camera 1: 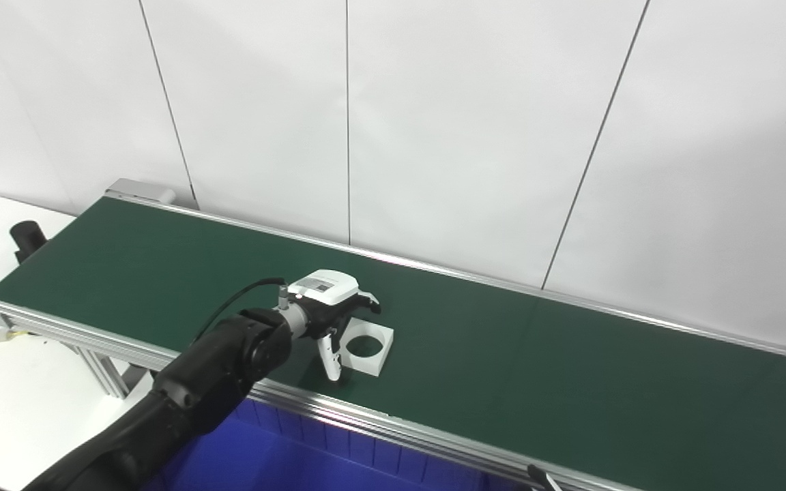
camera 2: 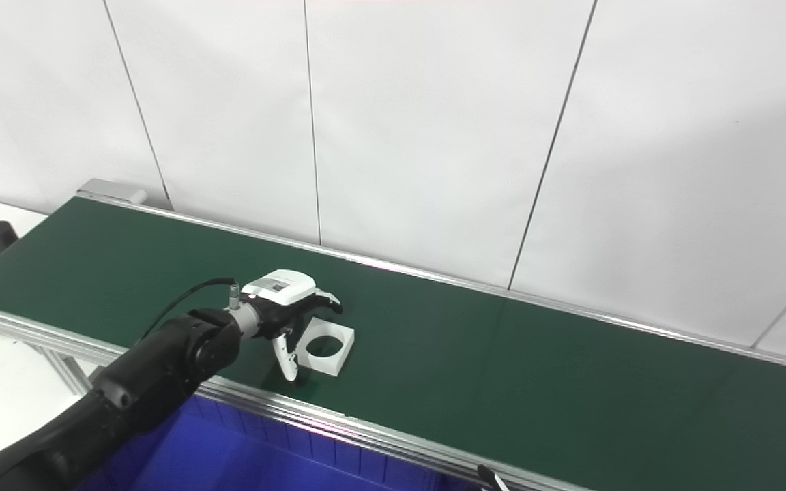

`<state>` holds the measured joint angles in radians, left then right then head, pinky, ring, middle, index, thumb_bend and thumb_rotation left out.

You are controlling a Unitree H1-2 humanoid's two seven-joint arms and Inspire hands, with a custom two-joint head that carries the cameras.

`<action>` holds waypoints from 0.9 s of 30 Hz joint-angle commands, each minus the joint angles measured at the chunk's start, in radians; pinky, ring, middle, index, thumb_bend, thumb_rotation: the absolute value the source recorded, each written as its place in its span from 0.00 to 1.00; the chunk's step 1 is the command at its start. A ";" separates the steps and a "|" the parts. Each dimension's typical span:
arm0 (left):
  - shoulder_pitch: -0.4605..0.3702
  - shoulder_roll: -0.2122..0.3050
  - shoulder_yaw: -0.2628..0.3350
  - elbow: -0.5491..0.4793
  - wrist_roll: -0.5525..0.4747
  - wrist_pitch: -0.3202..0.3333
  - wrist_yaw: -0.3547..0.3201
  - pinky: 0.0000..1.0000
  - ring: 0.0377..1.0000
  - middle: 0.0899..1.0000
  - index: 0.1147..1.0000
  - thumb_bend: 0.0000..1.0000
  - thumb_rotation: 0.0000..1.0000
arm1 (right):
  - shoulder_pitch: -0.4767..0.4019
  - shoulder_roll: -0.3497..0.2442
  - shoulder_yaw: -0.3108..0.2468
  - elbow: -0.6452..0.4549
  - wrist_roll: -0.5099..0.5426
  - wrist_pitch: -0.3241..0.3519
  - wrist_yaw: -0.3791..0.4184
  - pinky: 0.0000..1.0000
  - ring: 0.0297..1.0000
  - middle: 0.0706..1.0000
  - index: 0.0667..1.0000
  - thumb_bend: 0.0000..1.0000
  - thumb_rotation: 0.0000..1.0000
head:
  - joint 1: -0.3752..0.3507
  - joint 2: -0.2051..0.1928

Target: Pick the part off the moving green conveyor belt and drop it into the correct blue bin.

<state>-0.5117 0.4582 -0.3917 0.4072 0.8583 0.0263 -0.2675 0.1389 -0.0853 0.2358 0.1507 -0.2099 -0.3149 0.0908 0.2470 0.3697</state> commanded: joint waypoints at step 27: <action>-0.076 -0.032 -0.103 0.180 0.019 -0.043 0.225 0.65 0.50 0.44 0.42 0.52 0.00 | 0.004 0.023 0.002 -0.042 0.003 -0.060 -0.023 0.70 0.79 0.82 0.91 0.70 0.29 | -0.019 0.006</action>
<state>-0.5849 0.3997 -0.4930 0.5798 0.8666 -0.0305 -0.0262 0.1521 -0.0727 0.2368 0.1370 -0.2175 -0.3265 0.0716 0.2286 0.3758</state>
